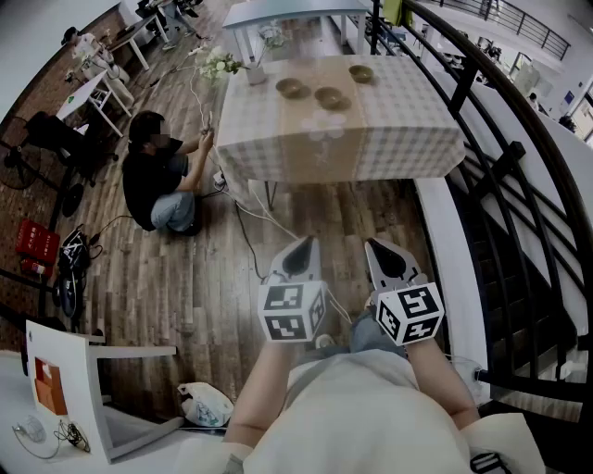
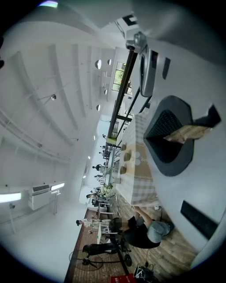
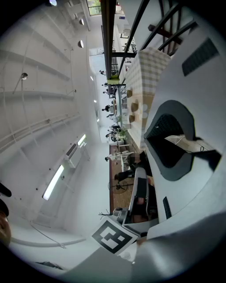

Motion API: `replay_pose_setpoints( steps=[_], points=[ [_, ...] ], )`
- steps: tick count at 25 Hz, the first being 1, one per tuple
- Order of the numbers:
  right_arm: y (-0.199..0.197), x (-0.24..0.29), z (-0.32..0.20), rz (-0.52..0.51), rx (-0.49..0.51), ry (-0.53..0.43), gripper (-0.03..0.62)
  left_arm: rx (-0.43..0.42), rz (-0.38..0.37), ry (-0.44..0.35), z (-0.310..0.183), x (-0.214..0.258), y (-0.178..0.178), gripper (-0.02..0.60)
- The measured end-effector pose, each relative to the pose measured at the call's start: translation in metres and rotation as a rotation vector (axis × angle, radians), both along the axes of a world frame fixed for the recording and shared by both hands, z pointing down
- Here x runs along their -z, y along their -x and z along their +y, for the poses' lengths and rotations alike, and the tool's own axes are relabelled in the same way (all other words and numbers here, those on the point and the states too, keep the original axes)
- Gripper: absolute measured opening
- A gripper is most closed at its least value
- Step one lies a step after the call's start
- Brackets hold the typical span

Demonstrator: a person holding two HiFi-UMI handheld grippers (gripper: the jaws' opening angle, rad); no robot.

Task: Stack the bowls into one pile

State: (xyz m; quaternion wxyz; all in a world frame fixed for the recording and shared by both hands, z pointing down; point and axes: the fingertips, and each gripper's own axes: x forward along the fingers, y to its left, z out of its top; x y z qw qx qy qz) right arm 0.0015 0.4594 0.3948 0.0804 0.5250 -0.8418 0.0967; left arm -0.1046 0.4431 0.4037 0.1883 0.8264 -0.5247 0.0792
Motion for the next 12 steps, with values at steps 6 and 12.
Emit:
replay_pose_setpoints(
  steps=[6, 12],
  points=[
    [0.009, 0.003, -0.002, 0.0, 0.009, -0.001, -0.002, 0.005, 0.011, 0.005, -0.003, 0.001, 0.006, 0.002],
    [0.019, 0.003, -0.007, 0.008, 0.024, -0.004, -0.002, 0.0, 0.025, 0.01, -0.007, -0.001, 0.011, 0.002]
  ],
)
